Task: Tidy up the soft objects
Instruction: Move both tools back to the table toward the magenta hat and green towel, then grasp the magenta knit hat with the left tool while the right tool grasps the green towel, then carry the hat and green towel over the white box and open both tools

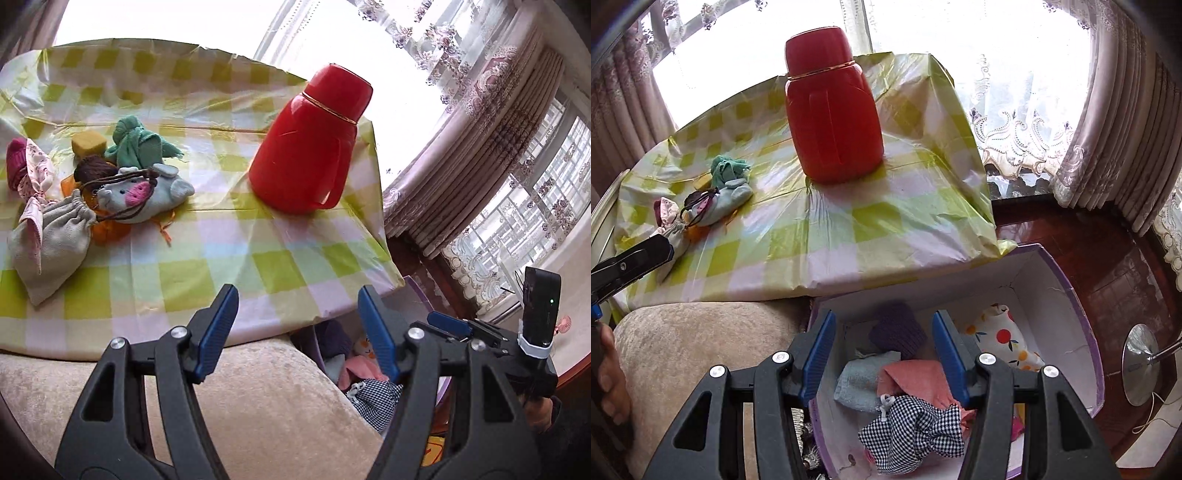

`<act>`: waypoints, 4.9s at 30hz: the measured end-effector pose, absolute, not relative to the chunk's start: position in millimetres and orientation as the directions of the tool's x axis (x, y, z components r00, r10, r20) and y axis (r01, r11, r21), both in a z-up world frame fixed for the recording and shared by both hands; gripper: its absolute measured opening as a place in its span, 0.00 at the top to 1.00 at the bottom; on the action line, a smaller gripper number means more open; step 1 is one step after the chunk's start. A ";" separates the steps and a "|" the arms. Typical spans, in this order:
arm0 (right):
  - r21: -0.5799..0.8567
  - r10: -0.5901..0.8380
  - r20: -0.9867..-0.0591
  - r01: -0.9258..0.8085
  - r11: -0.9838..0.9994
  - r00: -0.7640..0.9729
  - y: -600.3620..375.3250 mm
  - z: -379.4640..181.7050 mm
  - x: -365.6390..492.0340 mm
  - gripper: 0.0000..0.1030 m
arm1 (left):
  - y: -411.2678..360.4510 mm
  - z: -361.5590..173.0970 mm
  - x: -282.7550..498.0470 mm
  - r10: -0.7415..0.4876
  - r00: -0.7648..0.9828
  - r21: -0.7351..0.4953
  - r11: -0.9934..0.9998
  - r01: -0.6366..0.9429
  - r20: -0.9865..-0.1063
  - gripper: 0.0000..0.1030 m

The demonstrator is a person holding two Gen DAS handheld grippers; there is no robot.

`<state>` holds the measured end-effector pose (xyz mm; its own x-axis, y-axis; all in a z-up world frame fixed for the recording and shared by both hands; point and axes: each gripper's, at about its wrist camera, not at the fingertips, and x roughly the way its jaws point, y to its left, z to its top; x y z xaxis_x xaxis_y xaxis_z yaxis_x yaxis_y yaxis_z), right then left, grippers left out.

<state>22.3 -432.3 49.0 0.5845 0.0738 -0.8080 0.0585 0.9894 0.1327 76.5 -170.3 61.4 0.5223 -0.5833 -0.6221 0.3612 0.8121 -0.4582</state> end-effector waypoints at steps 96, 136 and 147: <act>0.126 0.232 -0.671 -0.200 0.972 0.704 -222.8 65.5 244.8 0.52 | 42.2 34.3 227.3 -0.260 0.773 -0.527 0.843 -0.111 -0.578 0.60; 0.070 -0.090 -0.756 0.216 0.974 0.648 -475.0 53.3 48.7 0.52 | -240.3 62.6 80.7 -0.664 0.417 -0.499 0.744 0.444 -0.621 0.60; 0.085 -0.147 -0.740 0.308 0.948 0.657 -525.2 60.2 40.0 0.51 | -330.6 62.1 65.2 -0.722 0.241 -0.503 0.645 0.576 -0.649 0.59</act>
<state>40.0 -525.2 60.2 0.6566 -0.1468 -0.7398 0.3080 0.9475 0.0854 65.2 -330.6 62.1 0.2415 -0.7216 -0.6488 0.5756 0.6448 -0.5029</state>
